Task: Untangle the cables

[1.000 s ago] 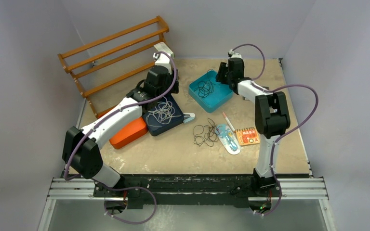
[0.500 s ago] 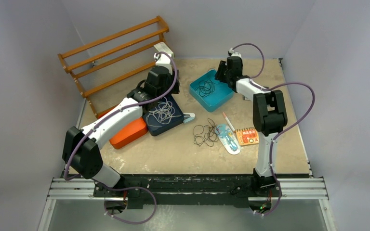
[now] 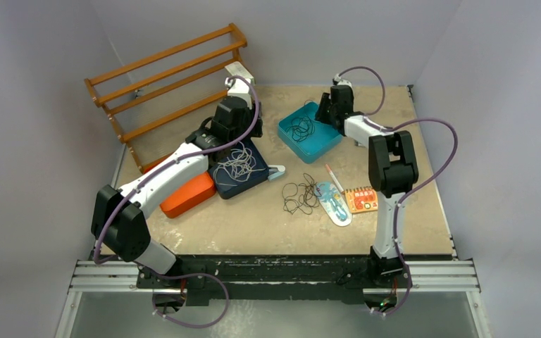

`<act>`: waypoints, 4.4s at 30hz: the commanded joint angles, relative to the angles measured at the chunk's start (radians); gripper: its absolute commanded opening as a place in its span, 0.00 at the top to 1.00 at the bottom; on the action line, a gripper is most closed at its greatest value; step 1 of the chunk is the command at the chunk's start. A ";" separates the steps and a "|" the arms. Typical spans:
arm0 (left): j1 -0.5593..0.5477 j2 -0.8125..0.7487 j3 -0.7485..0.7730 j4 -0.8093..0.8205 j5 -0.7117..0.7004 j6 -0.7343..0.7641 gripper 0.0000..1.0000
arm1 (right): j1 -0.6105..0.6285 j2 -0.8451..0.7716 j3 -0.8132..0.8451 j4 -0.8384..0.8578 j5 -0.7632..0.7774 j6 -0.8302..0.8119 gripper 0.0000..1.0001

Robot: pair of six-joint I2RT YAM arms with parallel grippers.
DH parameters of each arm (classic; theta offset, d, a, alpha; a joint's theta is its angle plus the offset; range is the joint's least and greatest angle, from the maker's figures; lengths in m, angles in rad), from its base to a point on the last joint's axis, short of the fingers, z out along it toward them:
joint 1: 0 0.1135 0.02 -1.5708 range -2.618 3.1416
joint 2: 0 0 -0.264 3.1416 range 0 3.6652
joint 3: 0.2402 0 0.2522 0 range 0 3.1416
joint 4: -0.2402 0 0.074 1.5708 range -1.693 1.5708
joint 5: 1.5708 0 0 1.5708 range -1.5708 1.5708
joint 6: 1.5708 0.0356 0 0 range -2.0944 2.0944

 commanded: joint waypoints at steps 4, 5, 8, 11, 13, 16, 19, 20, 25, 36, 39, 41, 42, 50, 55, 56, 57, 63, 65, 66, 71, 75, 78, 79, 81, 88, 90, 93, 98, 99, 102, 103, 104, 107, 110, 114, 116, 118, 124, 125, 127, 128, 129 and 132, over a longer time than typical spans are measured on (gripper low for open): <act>-0.004 -0.034 0.012 0.029 0.003 0.015 0.44 | -0.005 0.032 0.055 0.033 0.048 -0.020 0.70; -0.004 -0.034 0.011 0.028 0.001 0.016 0.45 | -0.005 0.033 0.053 0.038 0.050 -0.023 0.73; -0.004 -0.038 0.011 0.027 -0.004 0.017 0.44 | -0.005 0.017 0.025 0.076 0.062 -0.038 0.86; -0.004 -0.039 0.011 0.026 -0.006 0.019 0.45 | -0.005 -0.023 -0.022 0.142 0.070 -0.068 0.96; -0.005 -0.039 0.010 0.026 -0.006 0.019 0.44 | -0.004 -0.062 -0.058 0.193 0.058 -0.100 1.00; -0.004 -0.039 0.010 0.026 -0.003 0.017 0.44 | -0.003 -0.136 -0.129 0.277 0.021 -0.137 1.00; -0.003 -0.041 0.010 0.027 -0.002 0.017 0.45 | -0.002 -0.200 -0.182 0.322 -0.017 -0.157 1.00; -0.004 -0.042 0.010 0.026 -0.001 0.017 0.45 | -0.001 -0.215 -0.189 0.322 -0.029 -0.163 1.00; -0.005 -0.046 0.011 0.026 -0.002 0.018 0.45 | 0.012 -0.256 -0.201 0.280 -0.088 -0.180 1.00; -0.004 -0.044 0.012 0.024 -0.001 0.020 0.44 | 0.073 -0.267 -0.262 0.142 -0.104 -0.134 1.00; -0.005 -0.043 0.012 0.024 0.000 0.020 0.45 | 0.081 -0.252 -0.263 0.110 -0.096 -0.118 1.00; -0.005 -0.044 0.012 0.024 0.000 0.020 0.44 | 0.081 -0.238 -0.260 0.095 -0.090 -0.112 1.00; -0.005 -0.044 0.011 0.024 0.001 0.020 0.45 | 0.082 -0.228 -0.256 0.085 -0.084 -0.110 1.00; -0.006 -0.041 0.013 0.024 0.002 0.020 0.45 | 0.081 -0.157 -0.204 0.001 -0.015 -0.110 1.00; -0.006 -0.037 0.013 0.024 0.004 0.020 0.44 | 0.081 -0.160 -0.196 -0.005 0.002 -0.114 0.90; -0.006 -0.038 0.015 0.024 0.005 0.020 0.44 | 0.081 -0.170 -0.198 0.002 0.004 -0.116 0.84; -0.005 -0.037 0.014 0.024 0.006 0.020 0.44 | 0.081 -0.181 -0.200 0.009 0.007 -0.117 0.79; -0.006 -0.035 0.014 0.024 0.011 0.018 0.44 | 0.082 -0.242 -0.207 0.032 0.029 -0.129 0.66; -0.006 -0.037 0.015 0.025 0.009 0.018 0.44 | 0.081 -0.264 -0.213 0.040 0.039 -0.131 0.62; -0.006 -0.035 0.015 0.024 0.009 0.018 0.44 | 0.080 -0.273 -0.215 0.041 0.042 -0.132 0.60; -0.006 -0.034 0.014 0.024 0.008 0.018 0.44 | 0.080 -0.320 -0.228 0.031 0.071 -0.149 0.56; -0.006 -0.032 0.014 0.024 0.010 0.018 0.44 | 0.081 -0.356 -0.249 0.035 0.104 -0.156 0.55; -0.006 -0.030 0.015 0.023 0.013 0.017 0.44 | 0.081 -0.371 -0.257 0.034 0.126 -0.162 0.55; -0.006 -0.030 0.015 0.023 0.014 0.018 0.44 | 0.081 -0.374 -0.258 0.033 0.131 -0.166 0.55; -0.006 -0.028 0.015 0.023 0.014 0.017 0.44 | 0.080 -0.374 -0.258 0.032 0.125 -0.172 0.56; -0.009 -0.018 0.019 0.021 0.029 0.015 0.44 | 0.081 -0.311 -0.251 0.121 -0.052 -0.220 0.74; -0.011 -0.017 0.020 0.019 0.030 0.017 0.44 | 0.079 -0.269 -0.221 0.124 -0.063 -0.225 0.78; -0.011 -0.016 0.022 0.015 0.026 0.020 0.44 | 0.077 -0.215 -0.181 0.133 -0.057 -0.229 0.81; -0.012 -0.010 0.025 0.011 0.034 0.022 0.44 | 0.060 -0.140 -0.125 0.131 -0.014 -0.229 0.83; -0.012 -0.010 0.026 0.011 0.033 0.023 0.44 | 0.056 -0.131 -0.119 0.127 0.001 -0.224 0.83; -0.012 -0.009 0.026 0.009 0.034 0.024 0.44 | 0.050 -0.113 -0.107 0.103 0.049 -0.211 0.85; -0.012 -0.007 0.029 0.009 0.035 0.024 0.44 | 0.050 -0.110 -0.106 0.095 0.066 -0.207 0.85; -0.012 -0.007 0.027 0.009 0.036 0.024 0.44 | 0.050 -0.109 -0.107 0.087 0.084 -0.202 0.86; -0.013 -0.005 0.029 0.009 0.038 0.024 0.44 | 0.048 -0.105 -0.113 0.072 0.124 -0.191 0.86; -0.013 -0.005 0.031 0.008 0.040 0.024 0.44 | 0.045 -0.099 -0.113 0.054 0.136 -0.185 0.87; -0.014 -0.004 0.030 0.008 0.042 0.024 0.44 | 0.044 -0.089 -0.106 0.034 0.133 -0.183 0.87; -0.014 -0.004 0.030 0.006 0.041 0.025 0.44 | 0.043 -0.085 -0.102 0.022 0.134 -0.183 0.87; -0.015 -0.003 0.032 0.006 0.042 0.024 0.44 | 0.042 -0.088 -0.100 0.016 0.137 -0.185 0.87; -0.017 -0.001 0.030 0.006 0.049 0.021 0.44 | 0.042 -0.164 -0.146 0.072 0.119 -0.194 0.82; -0.016 -0.002 0.030 0.007 0.050 0.021 0.43 | 0.042 -0.187 -0.160 0.092 0.105 -0.199 0.79; -0.016 -0.002 0.030 0.007 0.052 0.022 0.42 | 0.042 -0.233 -0.192 0.133 0.075 -0.205 0.72; -0.017 -0.002 0.029 0.006 0.054 0.022 0.42 | 0.042 -0.258 -0.209 0.152 0.060 -0.208 0.69; -0.016 -0.004 0.030 0.007 0.055 0.021 0.41 | 0.042 -0.280 -0.225 0.170 0.042 -0.212 0.67; -0.017 -0.004 0.029 0.008 0.059 0.022 0.39 | 0.042 -0.347 -0.268 0.199 0.014 -0.215 0.63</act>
